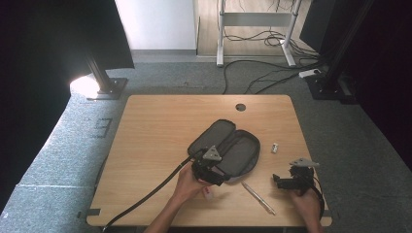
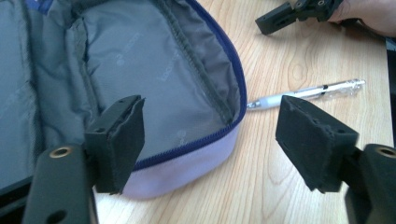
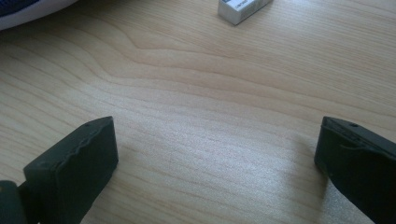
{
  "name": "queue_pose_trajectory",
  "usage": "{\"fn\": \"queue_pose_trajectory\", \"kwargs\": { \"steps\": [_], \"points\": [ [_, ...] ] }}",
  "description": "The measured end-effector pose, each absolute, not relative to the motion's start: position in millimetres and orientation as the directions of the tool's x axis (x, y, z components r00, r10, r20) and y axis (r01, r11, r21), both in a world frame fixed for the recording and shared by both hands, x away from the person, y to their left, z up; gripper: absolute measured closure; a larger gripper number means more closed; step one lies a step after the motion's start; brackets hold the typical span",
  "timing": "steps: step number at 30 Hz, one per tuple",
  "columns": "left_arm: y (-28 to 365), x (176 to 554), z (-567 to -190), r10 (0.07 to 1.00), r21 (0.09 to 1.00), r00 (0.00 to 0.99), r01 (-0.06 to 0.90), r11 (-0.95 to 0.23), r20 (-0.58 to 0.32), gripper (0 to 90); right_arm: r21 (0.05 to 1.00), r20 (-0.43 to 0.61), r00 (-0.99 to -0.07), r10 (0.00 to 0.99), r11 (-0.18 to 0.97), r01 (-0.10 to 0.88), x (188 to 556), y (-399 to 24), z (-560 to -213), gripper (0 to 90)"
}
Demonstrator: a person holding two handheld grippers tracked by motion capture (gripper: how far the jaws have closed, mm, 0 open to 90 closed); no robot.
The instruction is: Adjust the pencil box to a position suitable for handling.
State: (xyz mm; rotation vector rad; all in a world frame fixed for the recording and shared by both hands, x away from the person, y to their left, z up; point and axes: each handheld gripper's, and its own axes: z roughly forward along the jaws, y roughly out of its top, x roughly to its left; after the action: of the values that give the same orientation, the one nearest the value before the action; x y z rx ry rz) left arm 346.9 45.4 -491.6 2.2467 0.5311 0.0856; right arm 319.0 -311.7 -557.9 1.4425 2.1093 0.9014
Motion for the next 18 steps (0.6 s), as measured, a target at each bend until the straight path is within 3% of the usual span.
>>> {"fn": "queue_pose_trajectory", "kwargs": {
  "steps": [10,18],
  "points": [
    [64,343,-488,0.426,0.728,0.899,0.361,-0.583,-0.104,15.0,0.717,0.012,-0.368,0.930,0.248,0.651,319,-312,-558,0.0],
    [78,342,-483,0.456,0.742,0.885,0.370,-0.559,-0.098,13.8,0.717,0.012,-0.368,0.930,0.248,0.651,319,-312,-558,0.0]
  ]
}}
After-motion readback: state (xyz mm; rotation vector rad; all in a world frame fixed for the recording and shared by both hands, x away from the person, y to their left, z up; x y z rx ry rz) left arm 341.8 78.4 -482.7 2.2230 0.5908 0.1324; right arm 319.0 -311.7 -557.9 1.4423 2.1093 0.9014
